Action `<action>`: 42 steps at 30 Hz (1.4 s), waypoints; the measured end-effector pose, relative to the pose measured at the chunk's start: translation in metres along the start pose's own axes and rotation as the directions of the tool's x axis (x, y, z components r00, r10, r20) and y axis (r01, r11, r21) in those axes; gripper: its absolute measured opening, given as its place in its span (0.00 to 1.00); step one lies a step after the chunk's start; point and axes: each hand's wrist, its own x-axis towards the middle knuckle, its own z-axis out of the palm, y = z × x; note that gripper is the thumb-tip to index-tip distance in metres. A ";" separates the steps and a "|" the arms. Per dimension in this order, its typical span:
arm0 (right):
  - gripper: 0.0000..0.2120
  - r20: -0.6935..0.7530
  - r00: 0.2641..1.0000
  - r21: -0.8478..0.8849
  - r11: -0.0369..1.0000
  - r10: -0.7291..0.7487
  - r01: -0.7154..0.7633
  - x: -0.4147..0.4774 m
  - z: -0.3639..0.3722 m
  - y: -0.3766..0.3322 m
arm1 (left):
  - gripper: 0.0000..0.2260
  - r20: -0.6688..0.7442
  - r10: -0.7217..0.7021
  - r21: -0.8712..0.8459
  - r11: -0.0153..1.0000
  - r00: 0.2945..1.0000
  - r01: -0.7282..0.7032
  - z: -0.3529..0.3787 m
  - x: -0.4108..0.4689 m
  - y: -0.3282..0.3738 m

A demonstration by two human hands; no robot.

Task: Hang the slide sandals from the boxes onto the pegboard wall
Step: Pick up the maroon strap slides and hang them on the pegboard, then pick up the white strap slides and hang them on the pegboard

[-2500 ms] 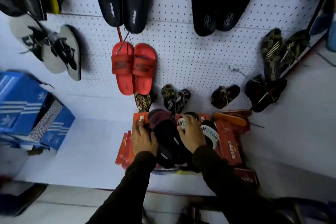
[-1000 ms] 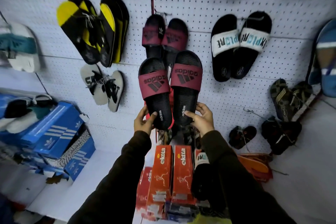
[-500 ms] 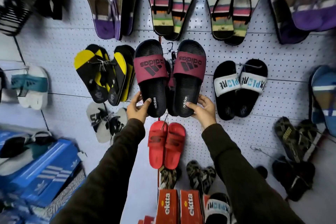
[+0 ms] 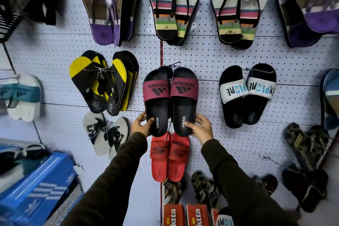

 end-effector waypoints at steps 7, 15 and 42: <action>0.24 0.048 0.997 0.102 0.993 0.060 -0.065 -0.012 -0.002 0.023 | 0.21 -0.050 -0.013 -0.070 0.997 0.999 0.010 0.010 -0.014 -0.029; 0.19 0.063 0.981 0.024 0.983 0.182 -0.184 -0.044 -0.053 0.081 | 0.23 -0.017 -0.236 -0.034 0.971 0.972 0.236 0.029 -0.067 -0.104; 0.29 -0.274 0.451 -0.101 0.441 0.849 -0.892 -0.205 -0.312 0.288 | 0.27 0.029 -0.798 0.730 0.429 0.602 0.533 0.114 -0.266 -0.351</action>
